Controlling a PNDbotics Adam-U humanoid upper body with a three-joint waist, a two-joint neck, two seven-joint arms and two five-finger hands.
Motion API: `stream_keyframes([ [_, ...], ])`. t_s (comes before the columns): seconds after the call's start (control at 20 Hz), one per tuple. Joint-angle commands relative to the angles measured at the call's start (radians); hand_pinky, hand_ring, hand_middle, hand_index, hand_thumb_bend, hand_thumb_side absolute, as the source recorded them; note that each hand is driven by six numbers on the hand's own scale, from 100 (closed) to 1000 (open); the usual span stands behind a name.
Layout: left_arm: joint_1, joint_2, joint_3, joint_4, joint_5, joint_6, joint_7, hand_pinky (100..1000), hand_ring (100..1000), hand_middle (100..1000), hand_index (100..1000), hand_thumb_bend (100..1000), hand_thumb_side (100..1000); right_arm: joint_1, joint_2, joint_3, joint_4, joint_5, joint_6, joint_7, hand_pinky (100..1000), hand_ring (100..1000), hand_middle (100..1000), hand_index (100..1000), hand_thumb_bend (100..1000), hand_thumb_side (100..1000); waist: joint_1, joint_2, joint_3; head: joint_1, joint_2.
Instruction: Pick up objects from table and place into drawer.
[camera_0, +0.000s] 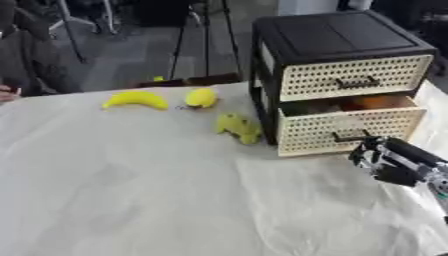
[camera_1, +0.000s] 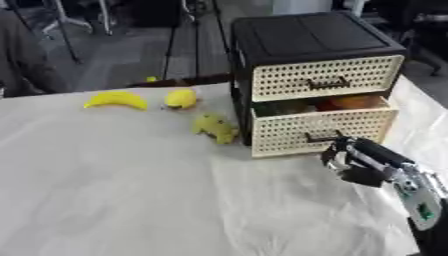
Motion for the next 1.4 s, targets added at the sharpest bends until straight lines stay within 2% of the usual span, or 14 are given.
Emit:
stream_keyframes([
  [0.05,-0.012,0.011,0.009,-0.014,-0.001,0.001,-0.003,626,469,551,686,480,756,-0.045,-0.009,-0.006,0.006,0.015,-0.004,-0.004,549,778,788,712,100,1000,-0.003,-0.009,0.009,-0.006,-0.004],
  [0.6,-0.012,-0.001,0.005,-0.014,0.002,0.001,-0.013,626,468,550,685,479,761,-0.108,-0.019,-0.026,0.085,0.061,0.008,-0.029,549,775,784,715,100,1000,0.000,-0.007,0.056,-0.021,-0.009],
  [1.0,-0.010,-0.005,0.007,-0.008,0.002,-0.002,-0.017,627,467,550,685,477,763,-0.123,-0.032,-0.048,0.114,0.086,0.027,-0.059,553,754,758,693,100,1000,0.003,-0.006,0.067,-0.025,-0.011],
  [1.15,-0.008,-0.004,0.009,-0.007,0.001,-0.003,-0.018,632,467,549,685,477,763,-0.112,-0.039,-0.053,0.093,0.084,0.024,-0.066,539,700,718,674,100,988,0.003,-0.006,0.066,-0.024,-0.011],
  [1.4,0.001,-0.002,0.017,-0.003,-0.004,-0.003,-0.013,633,464,545,682,486,764,-0.054,-0.060,-0.058,-0.024,0.043,0.006,-0.073,524,656,684,648,100,850,-0.002,-0.007,0.058,-0.022,-0.013],
])
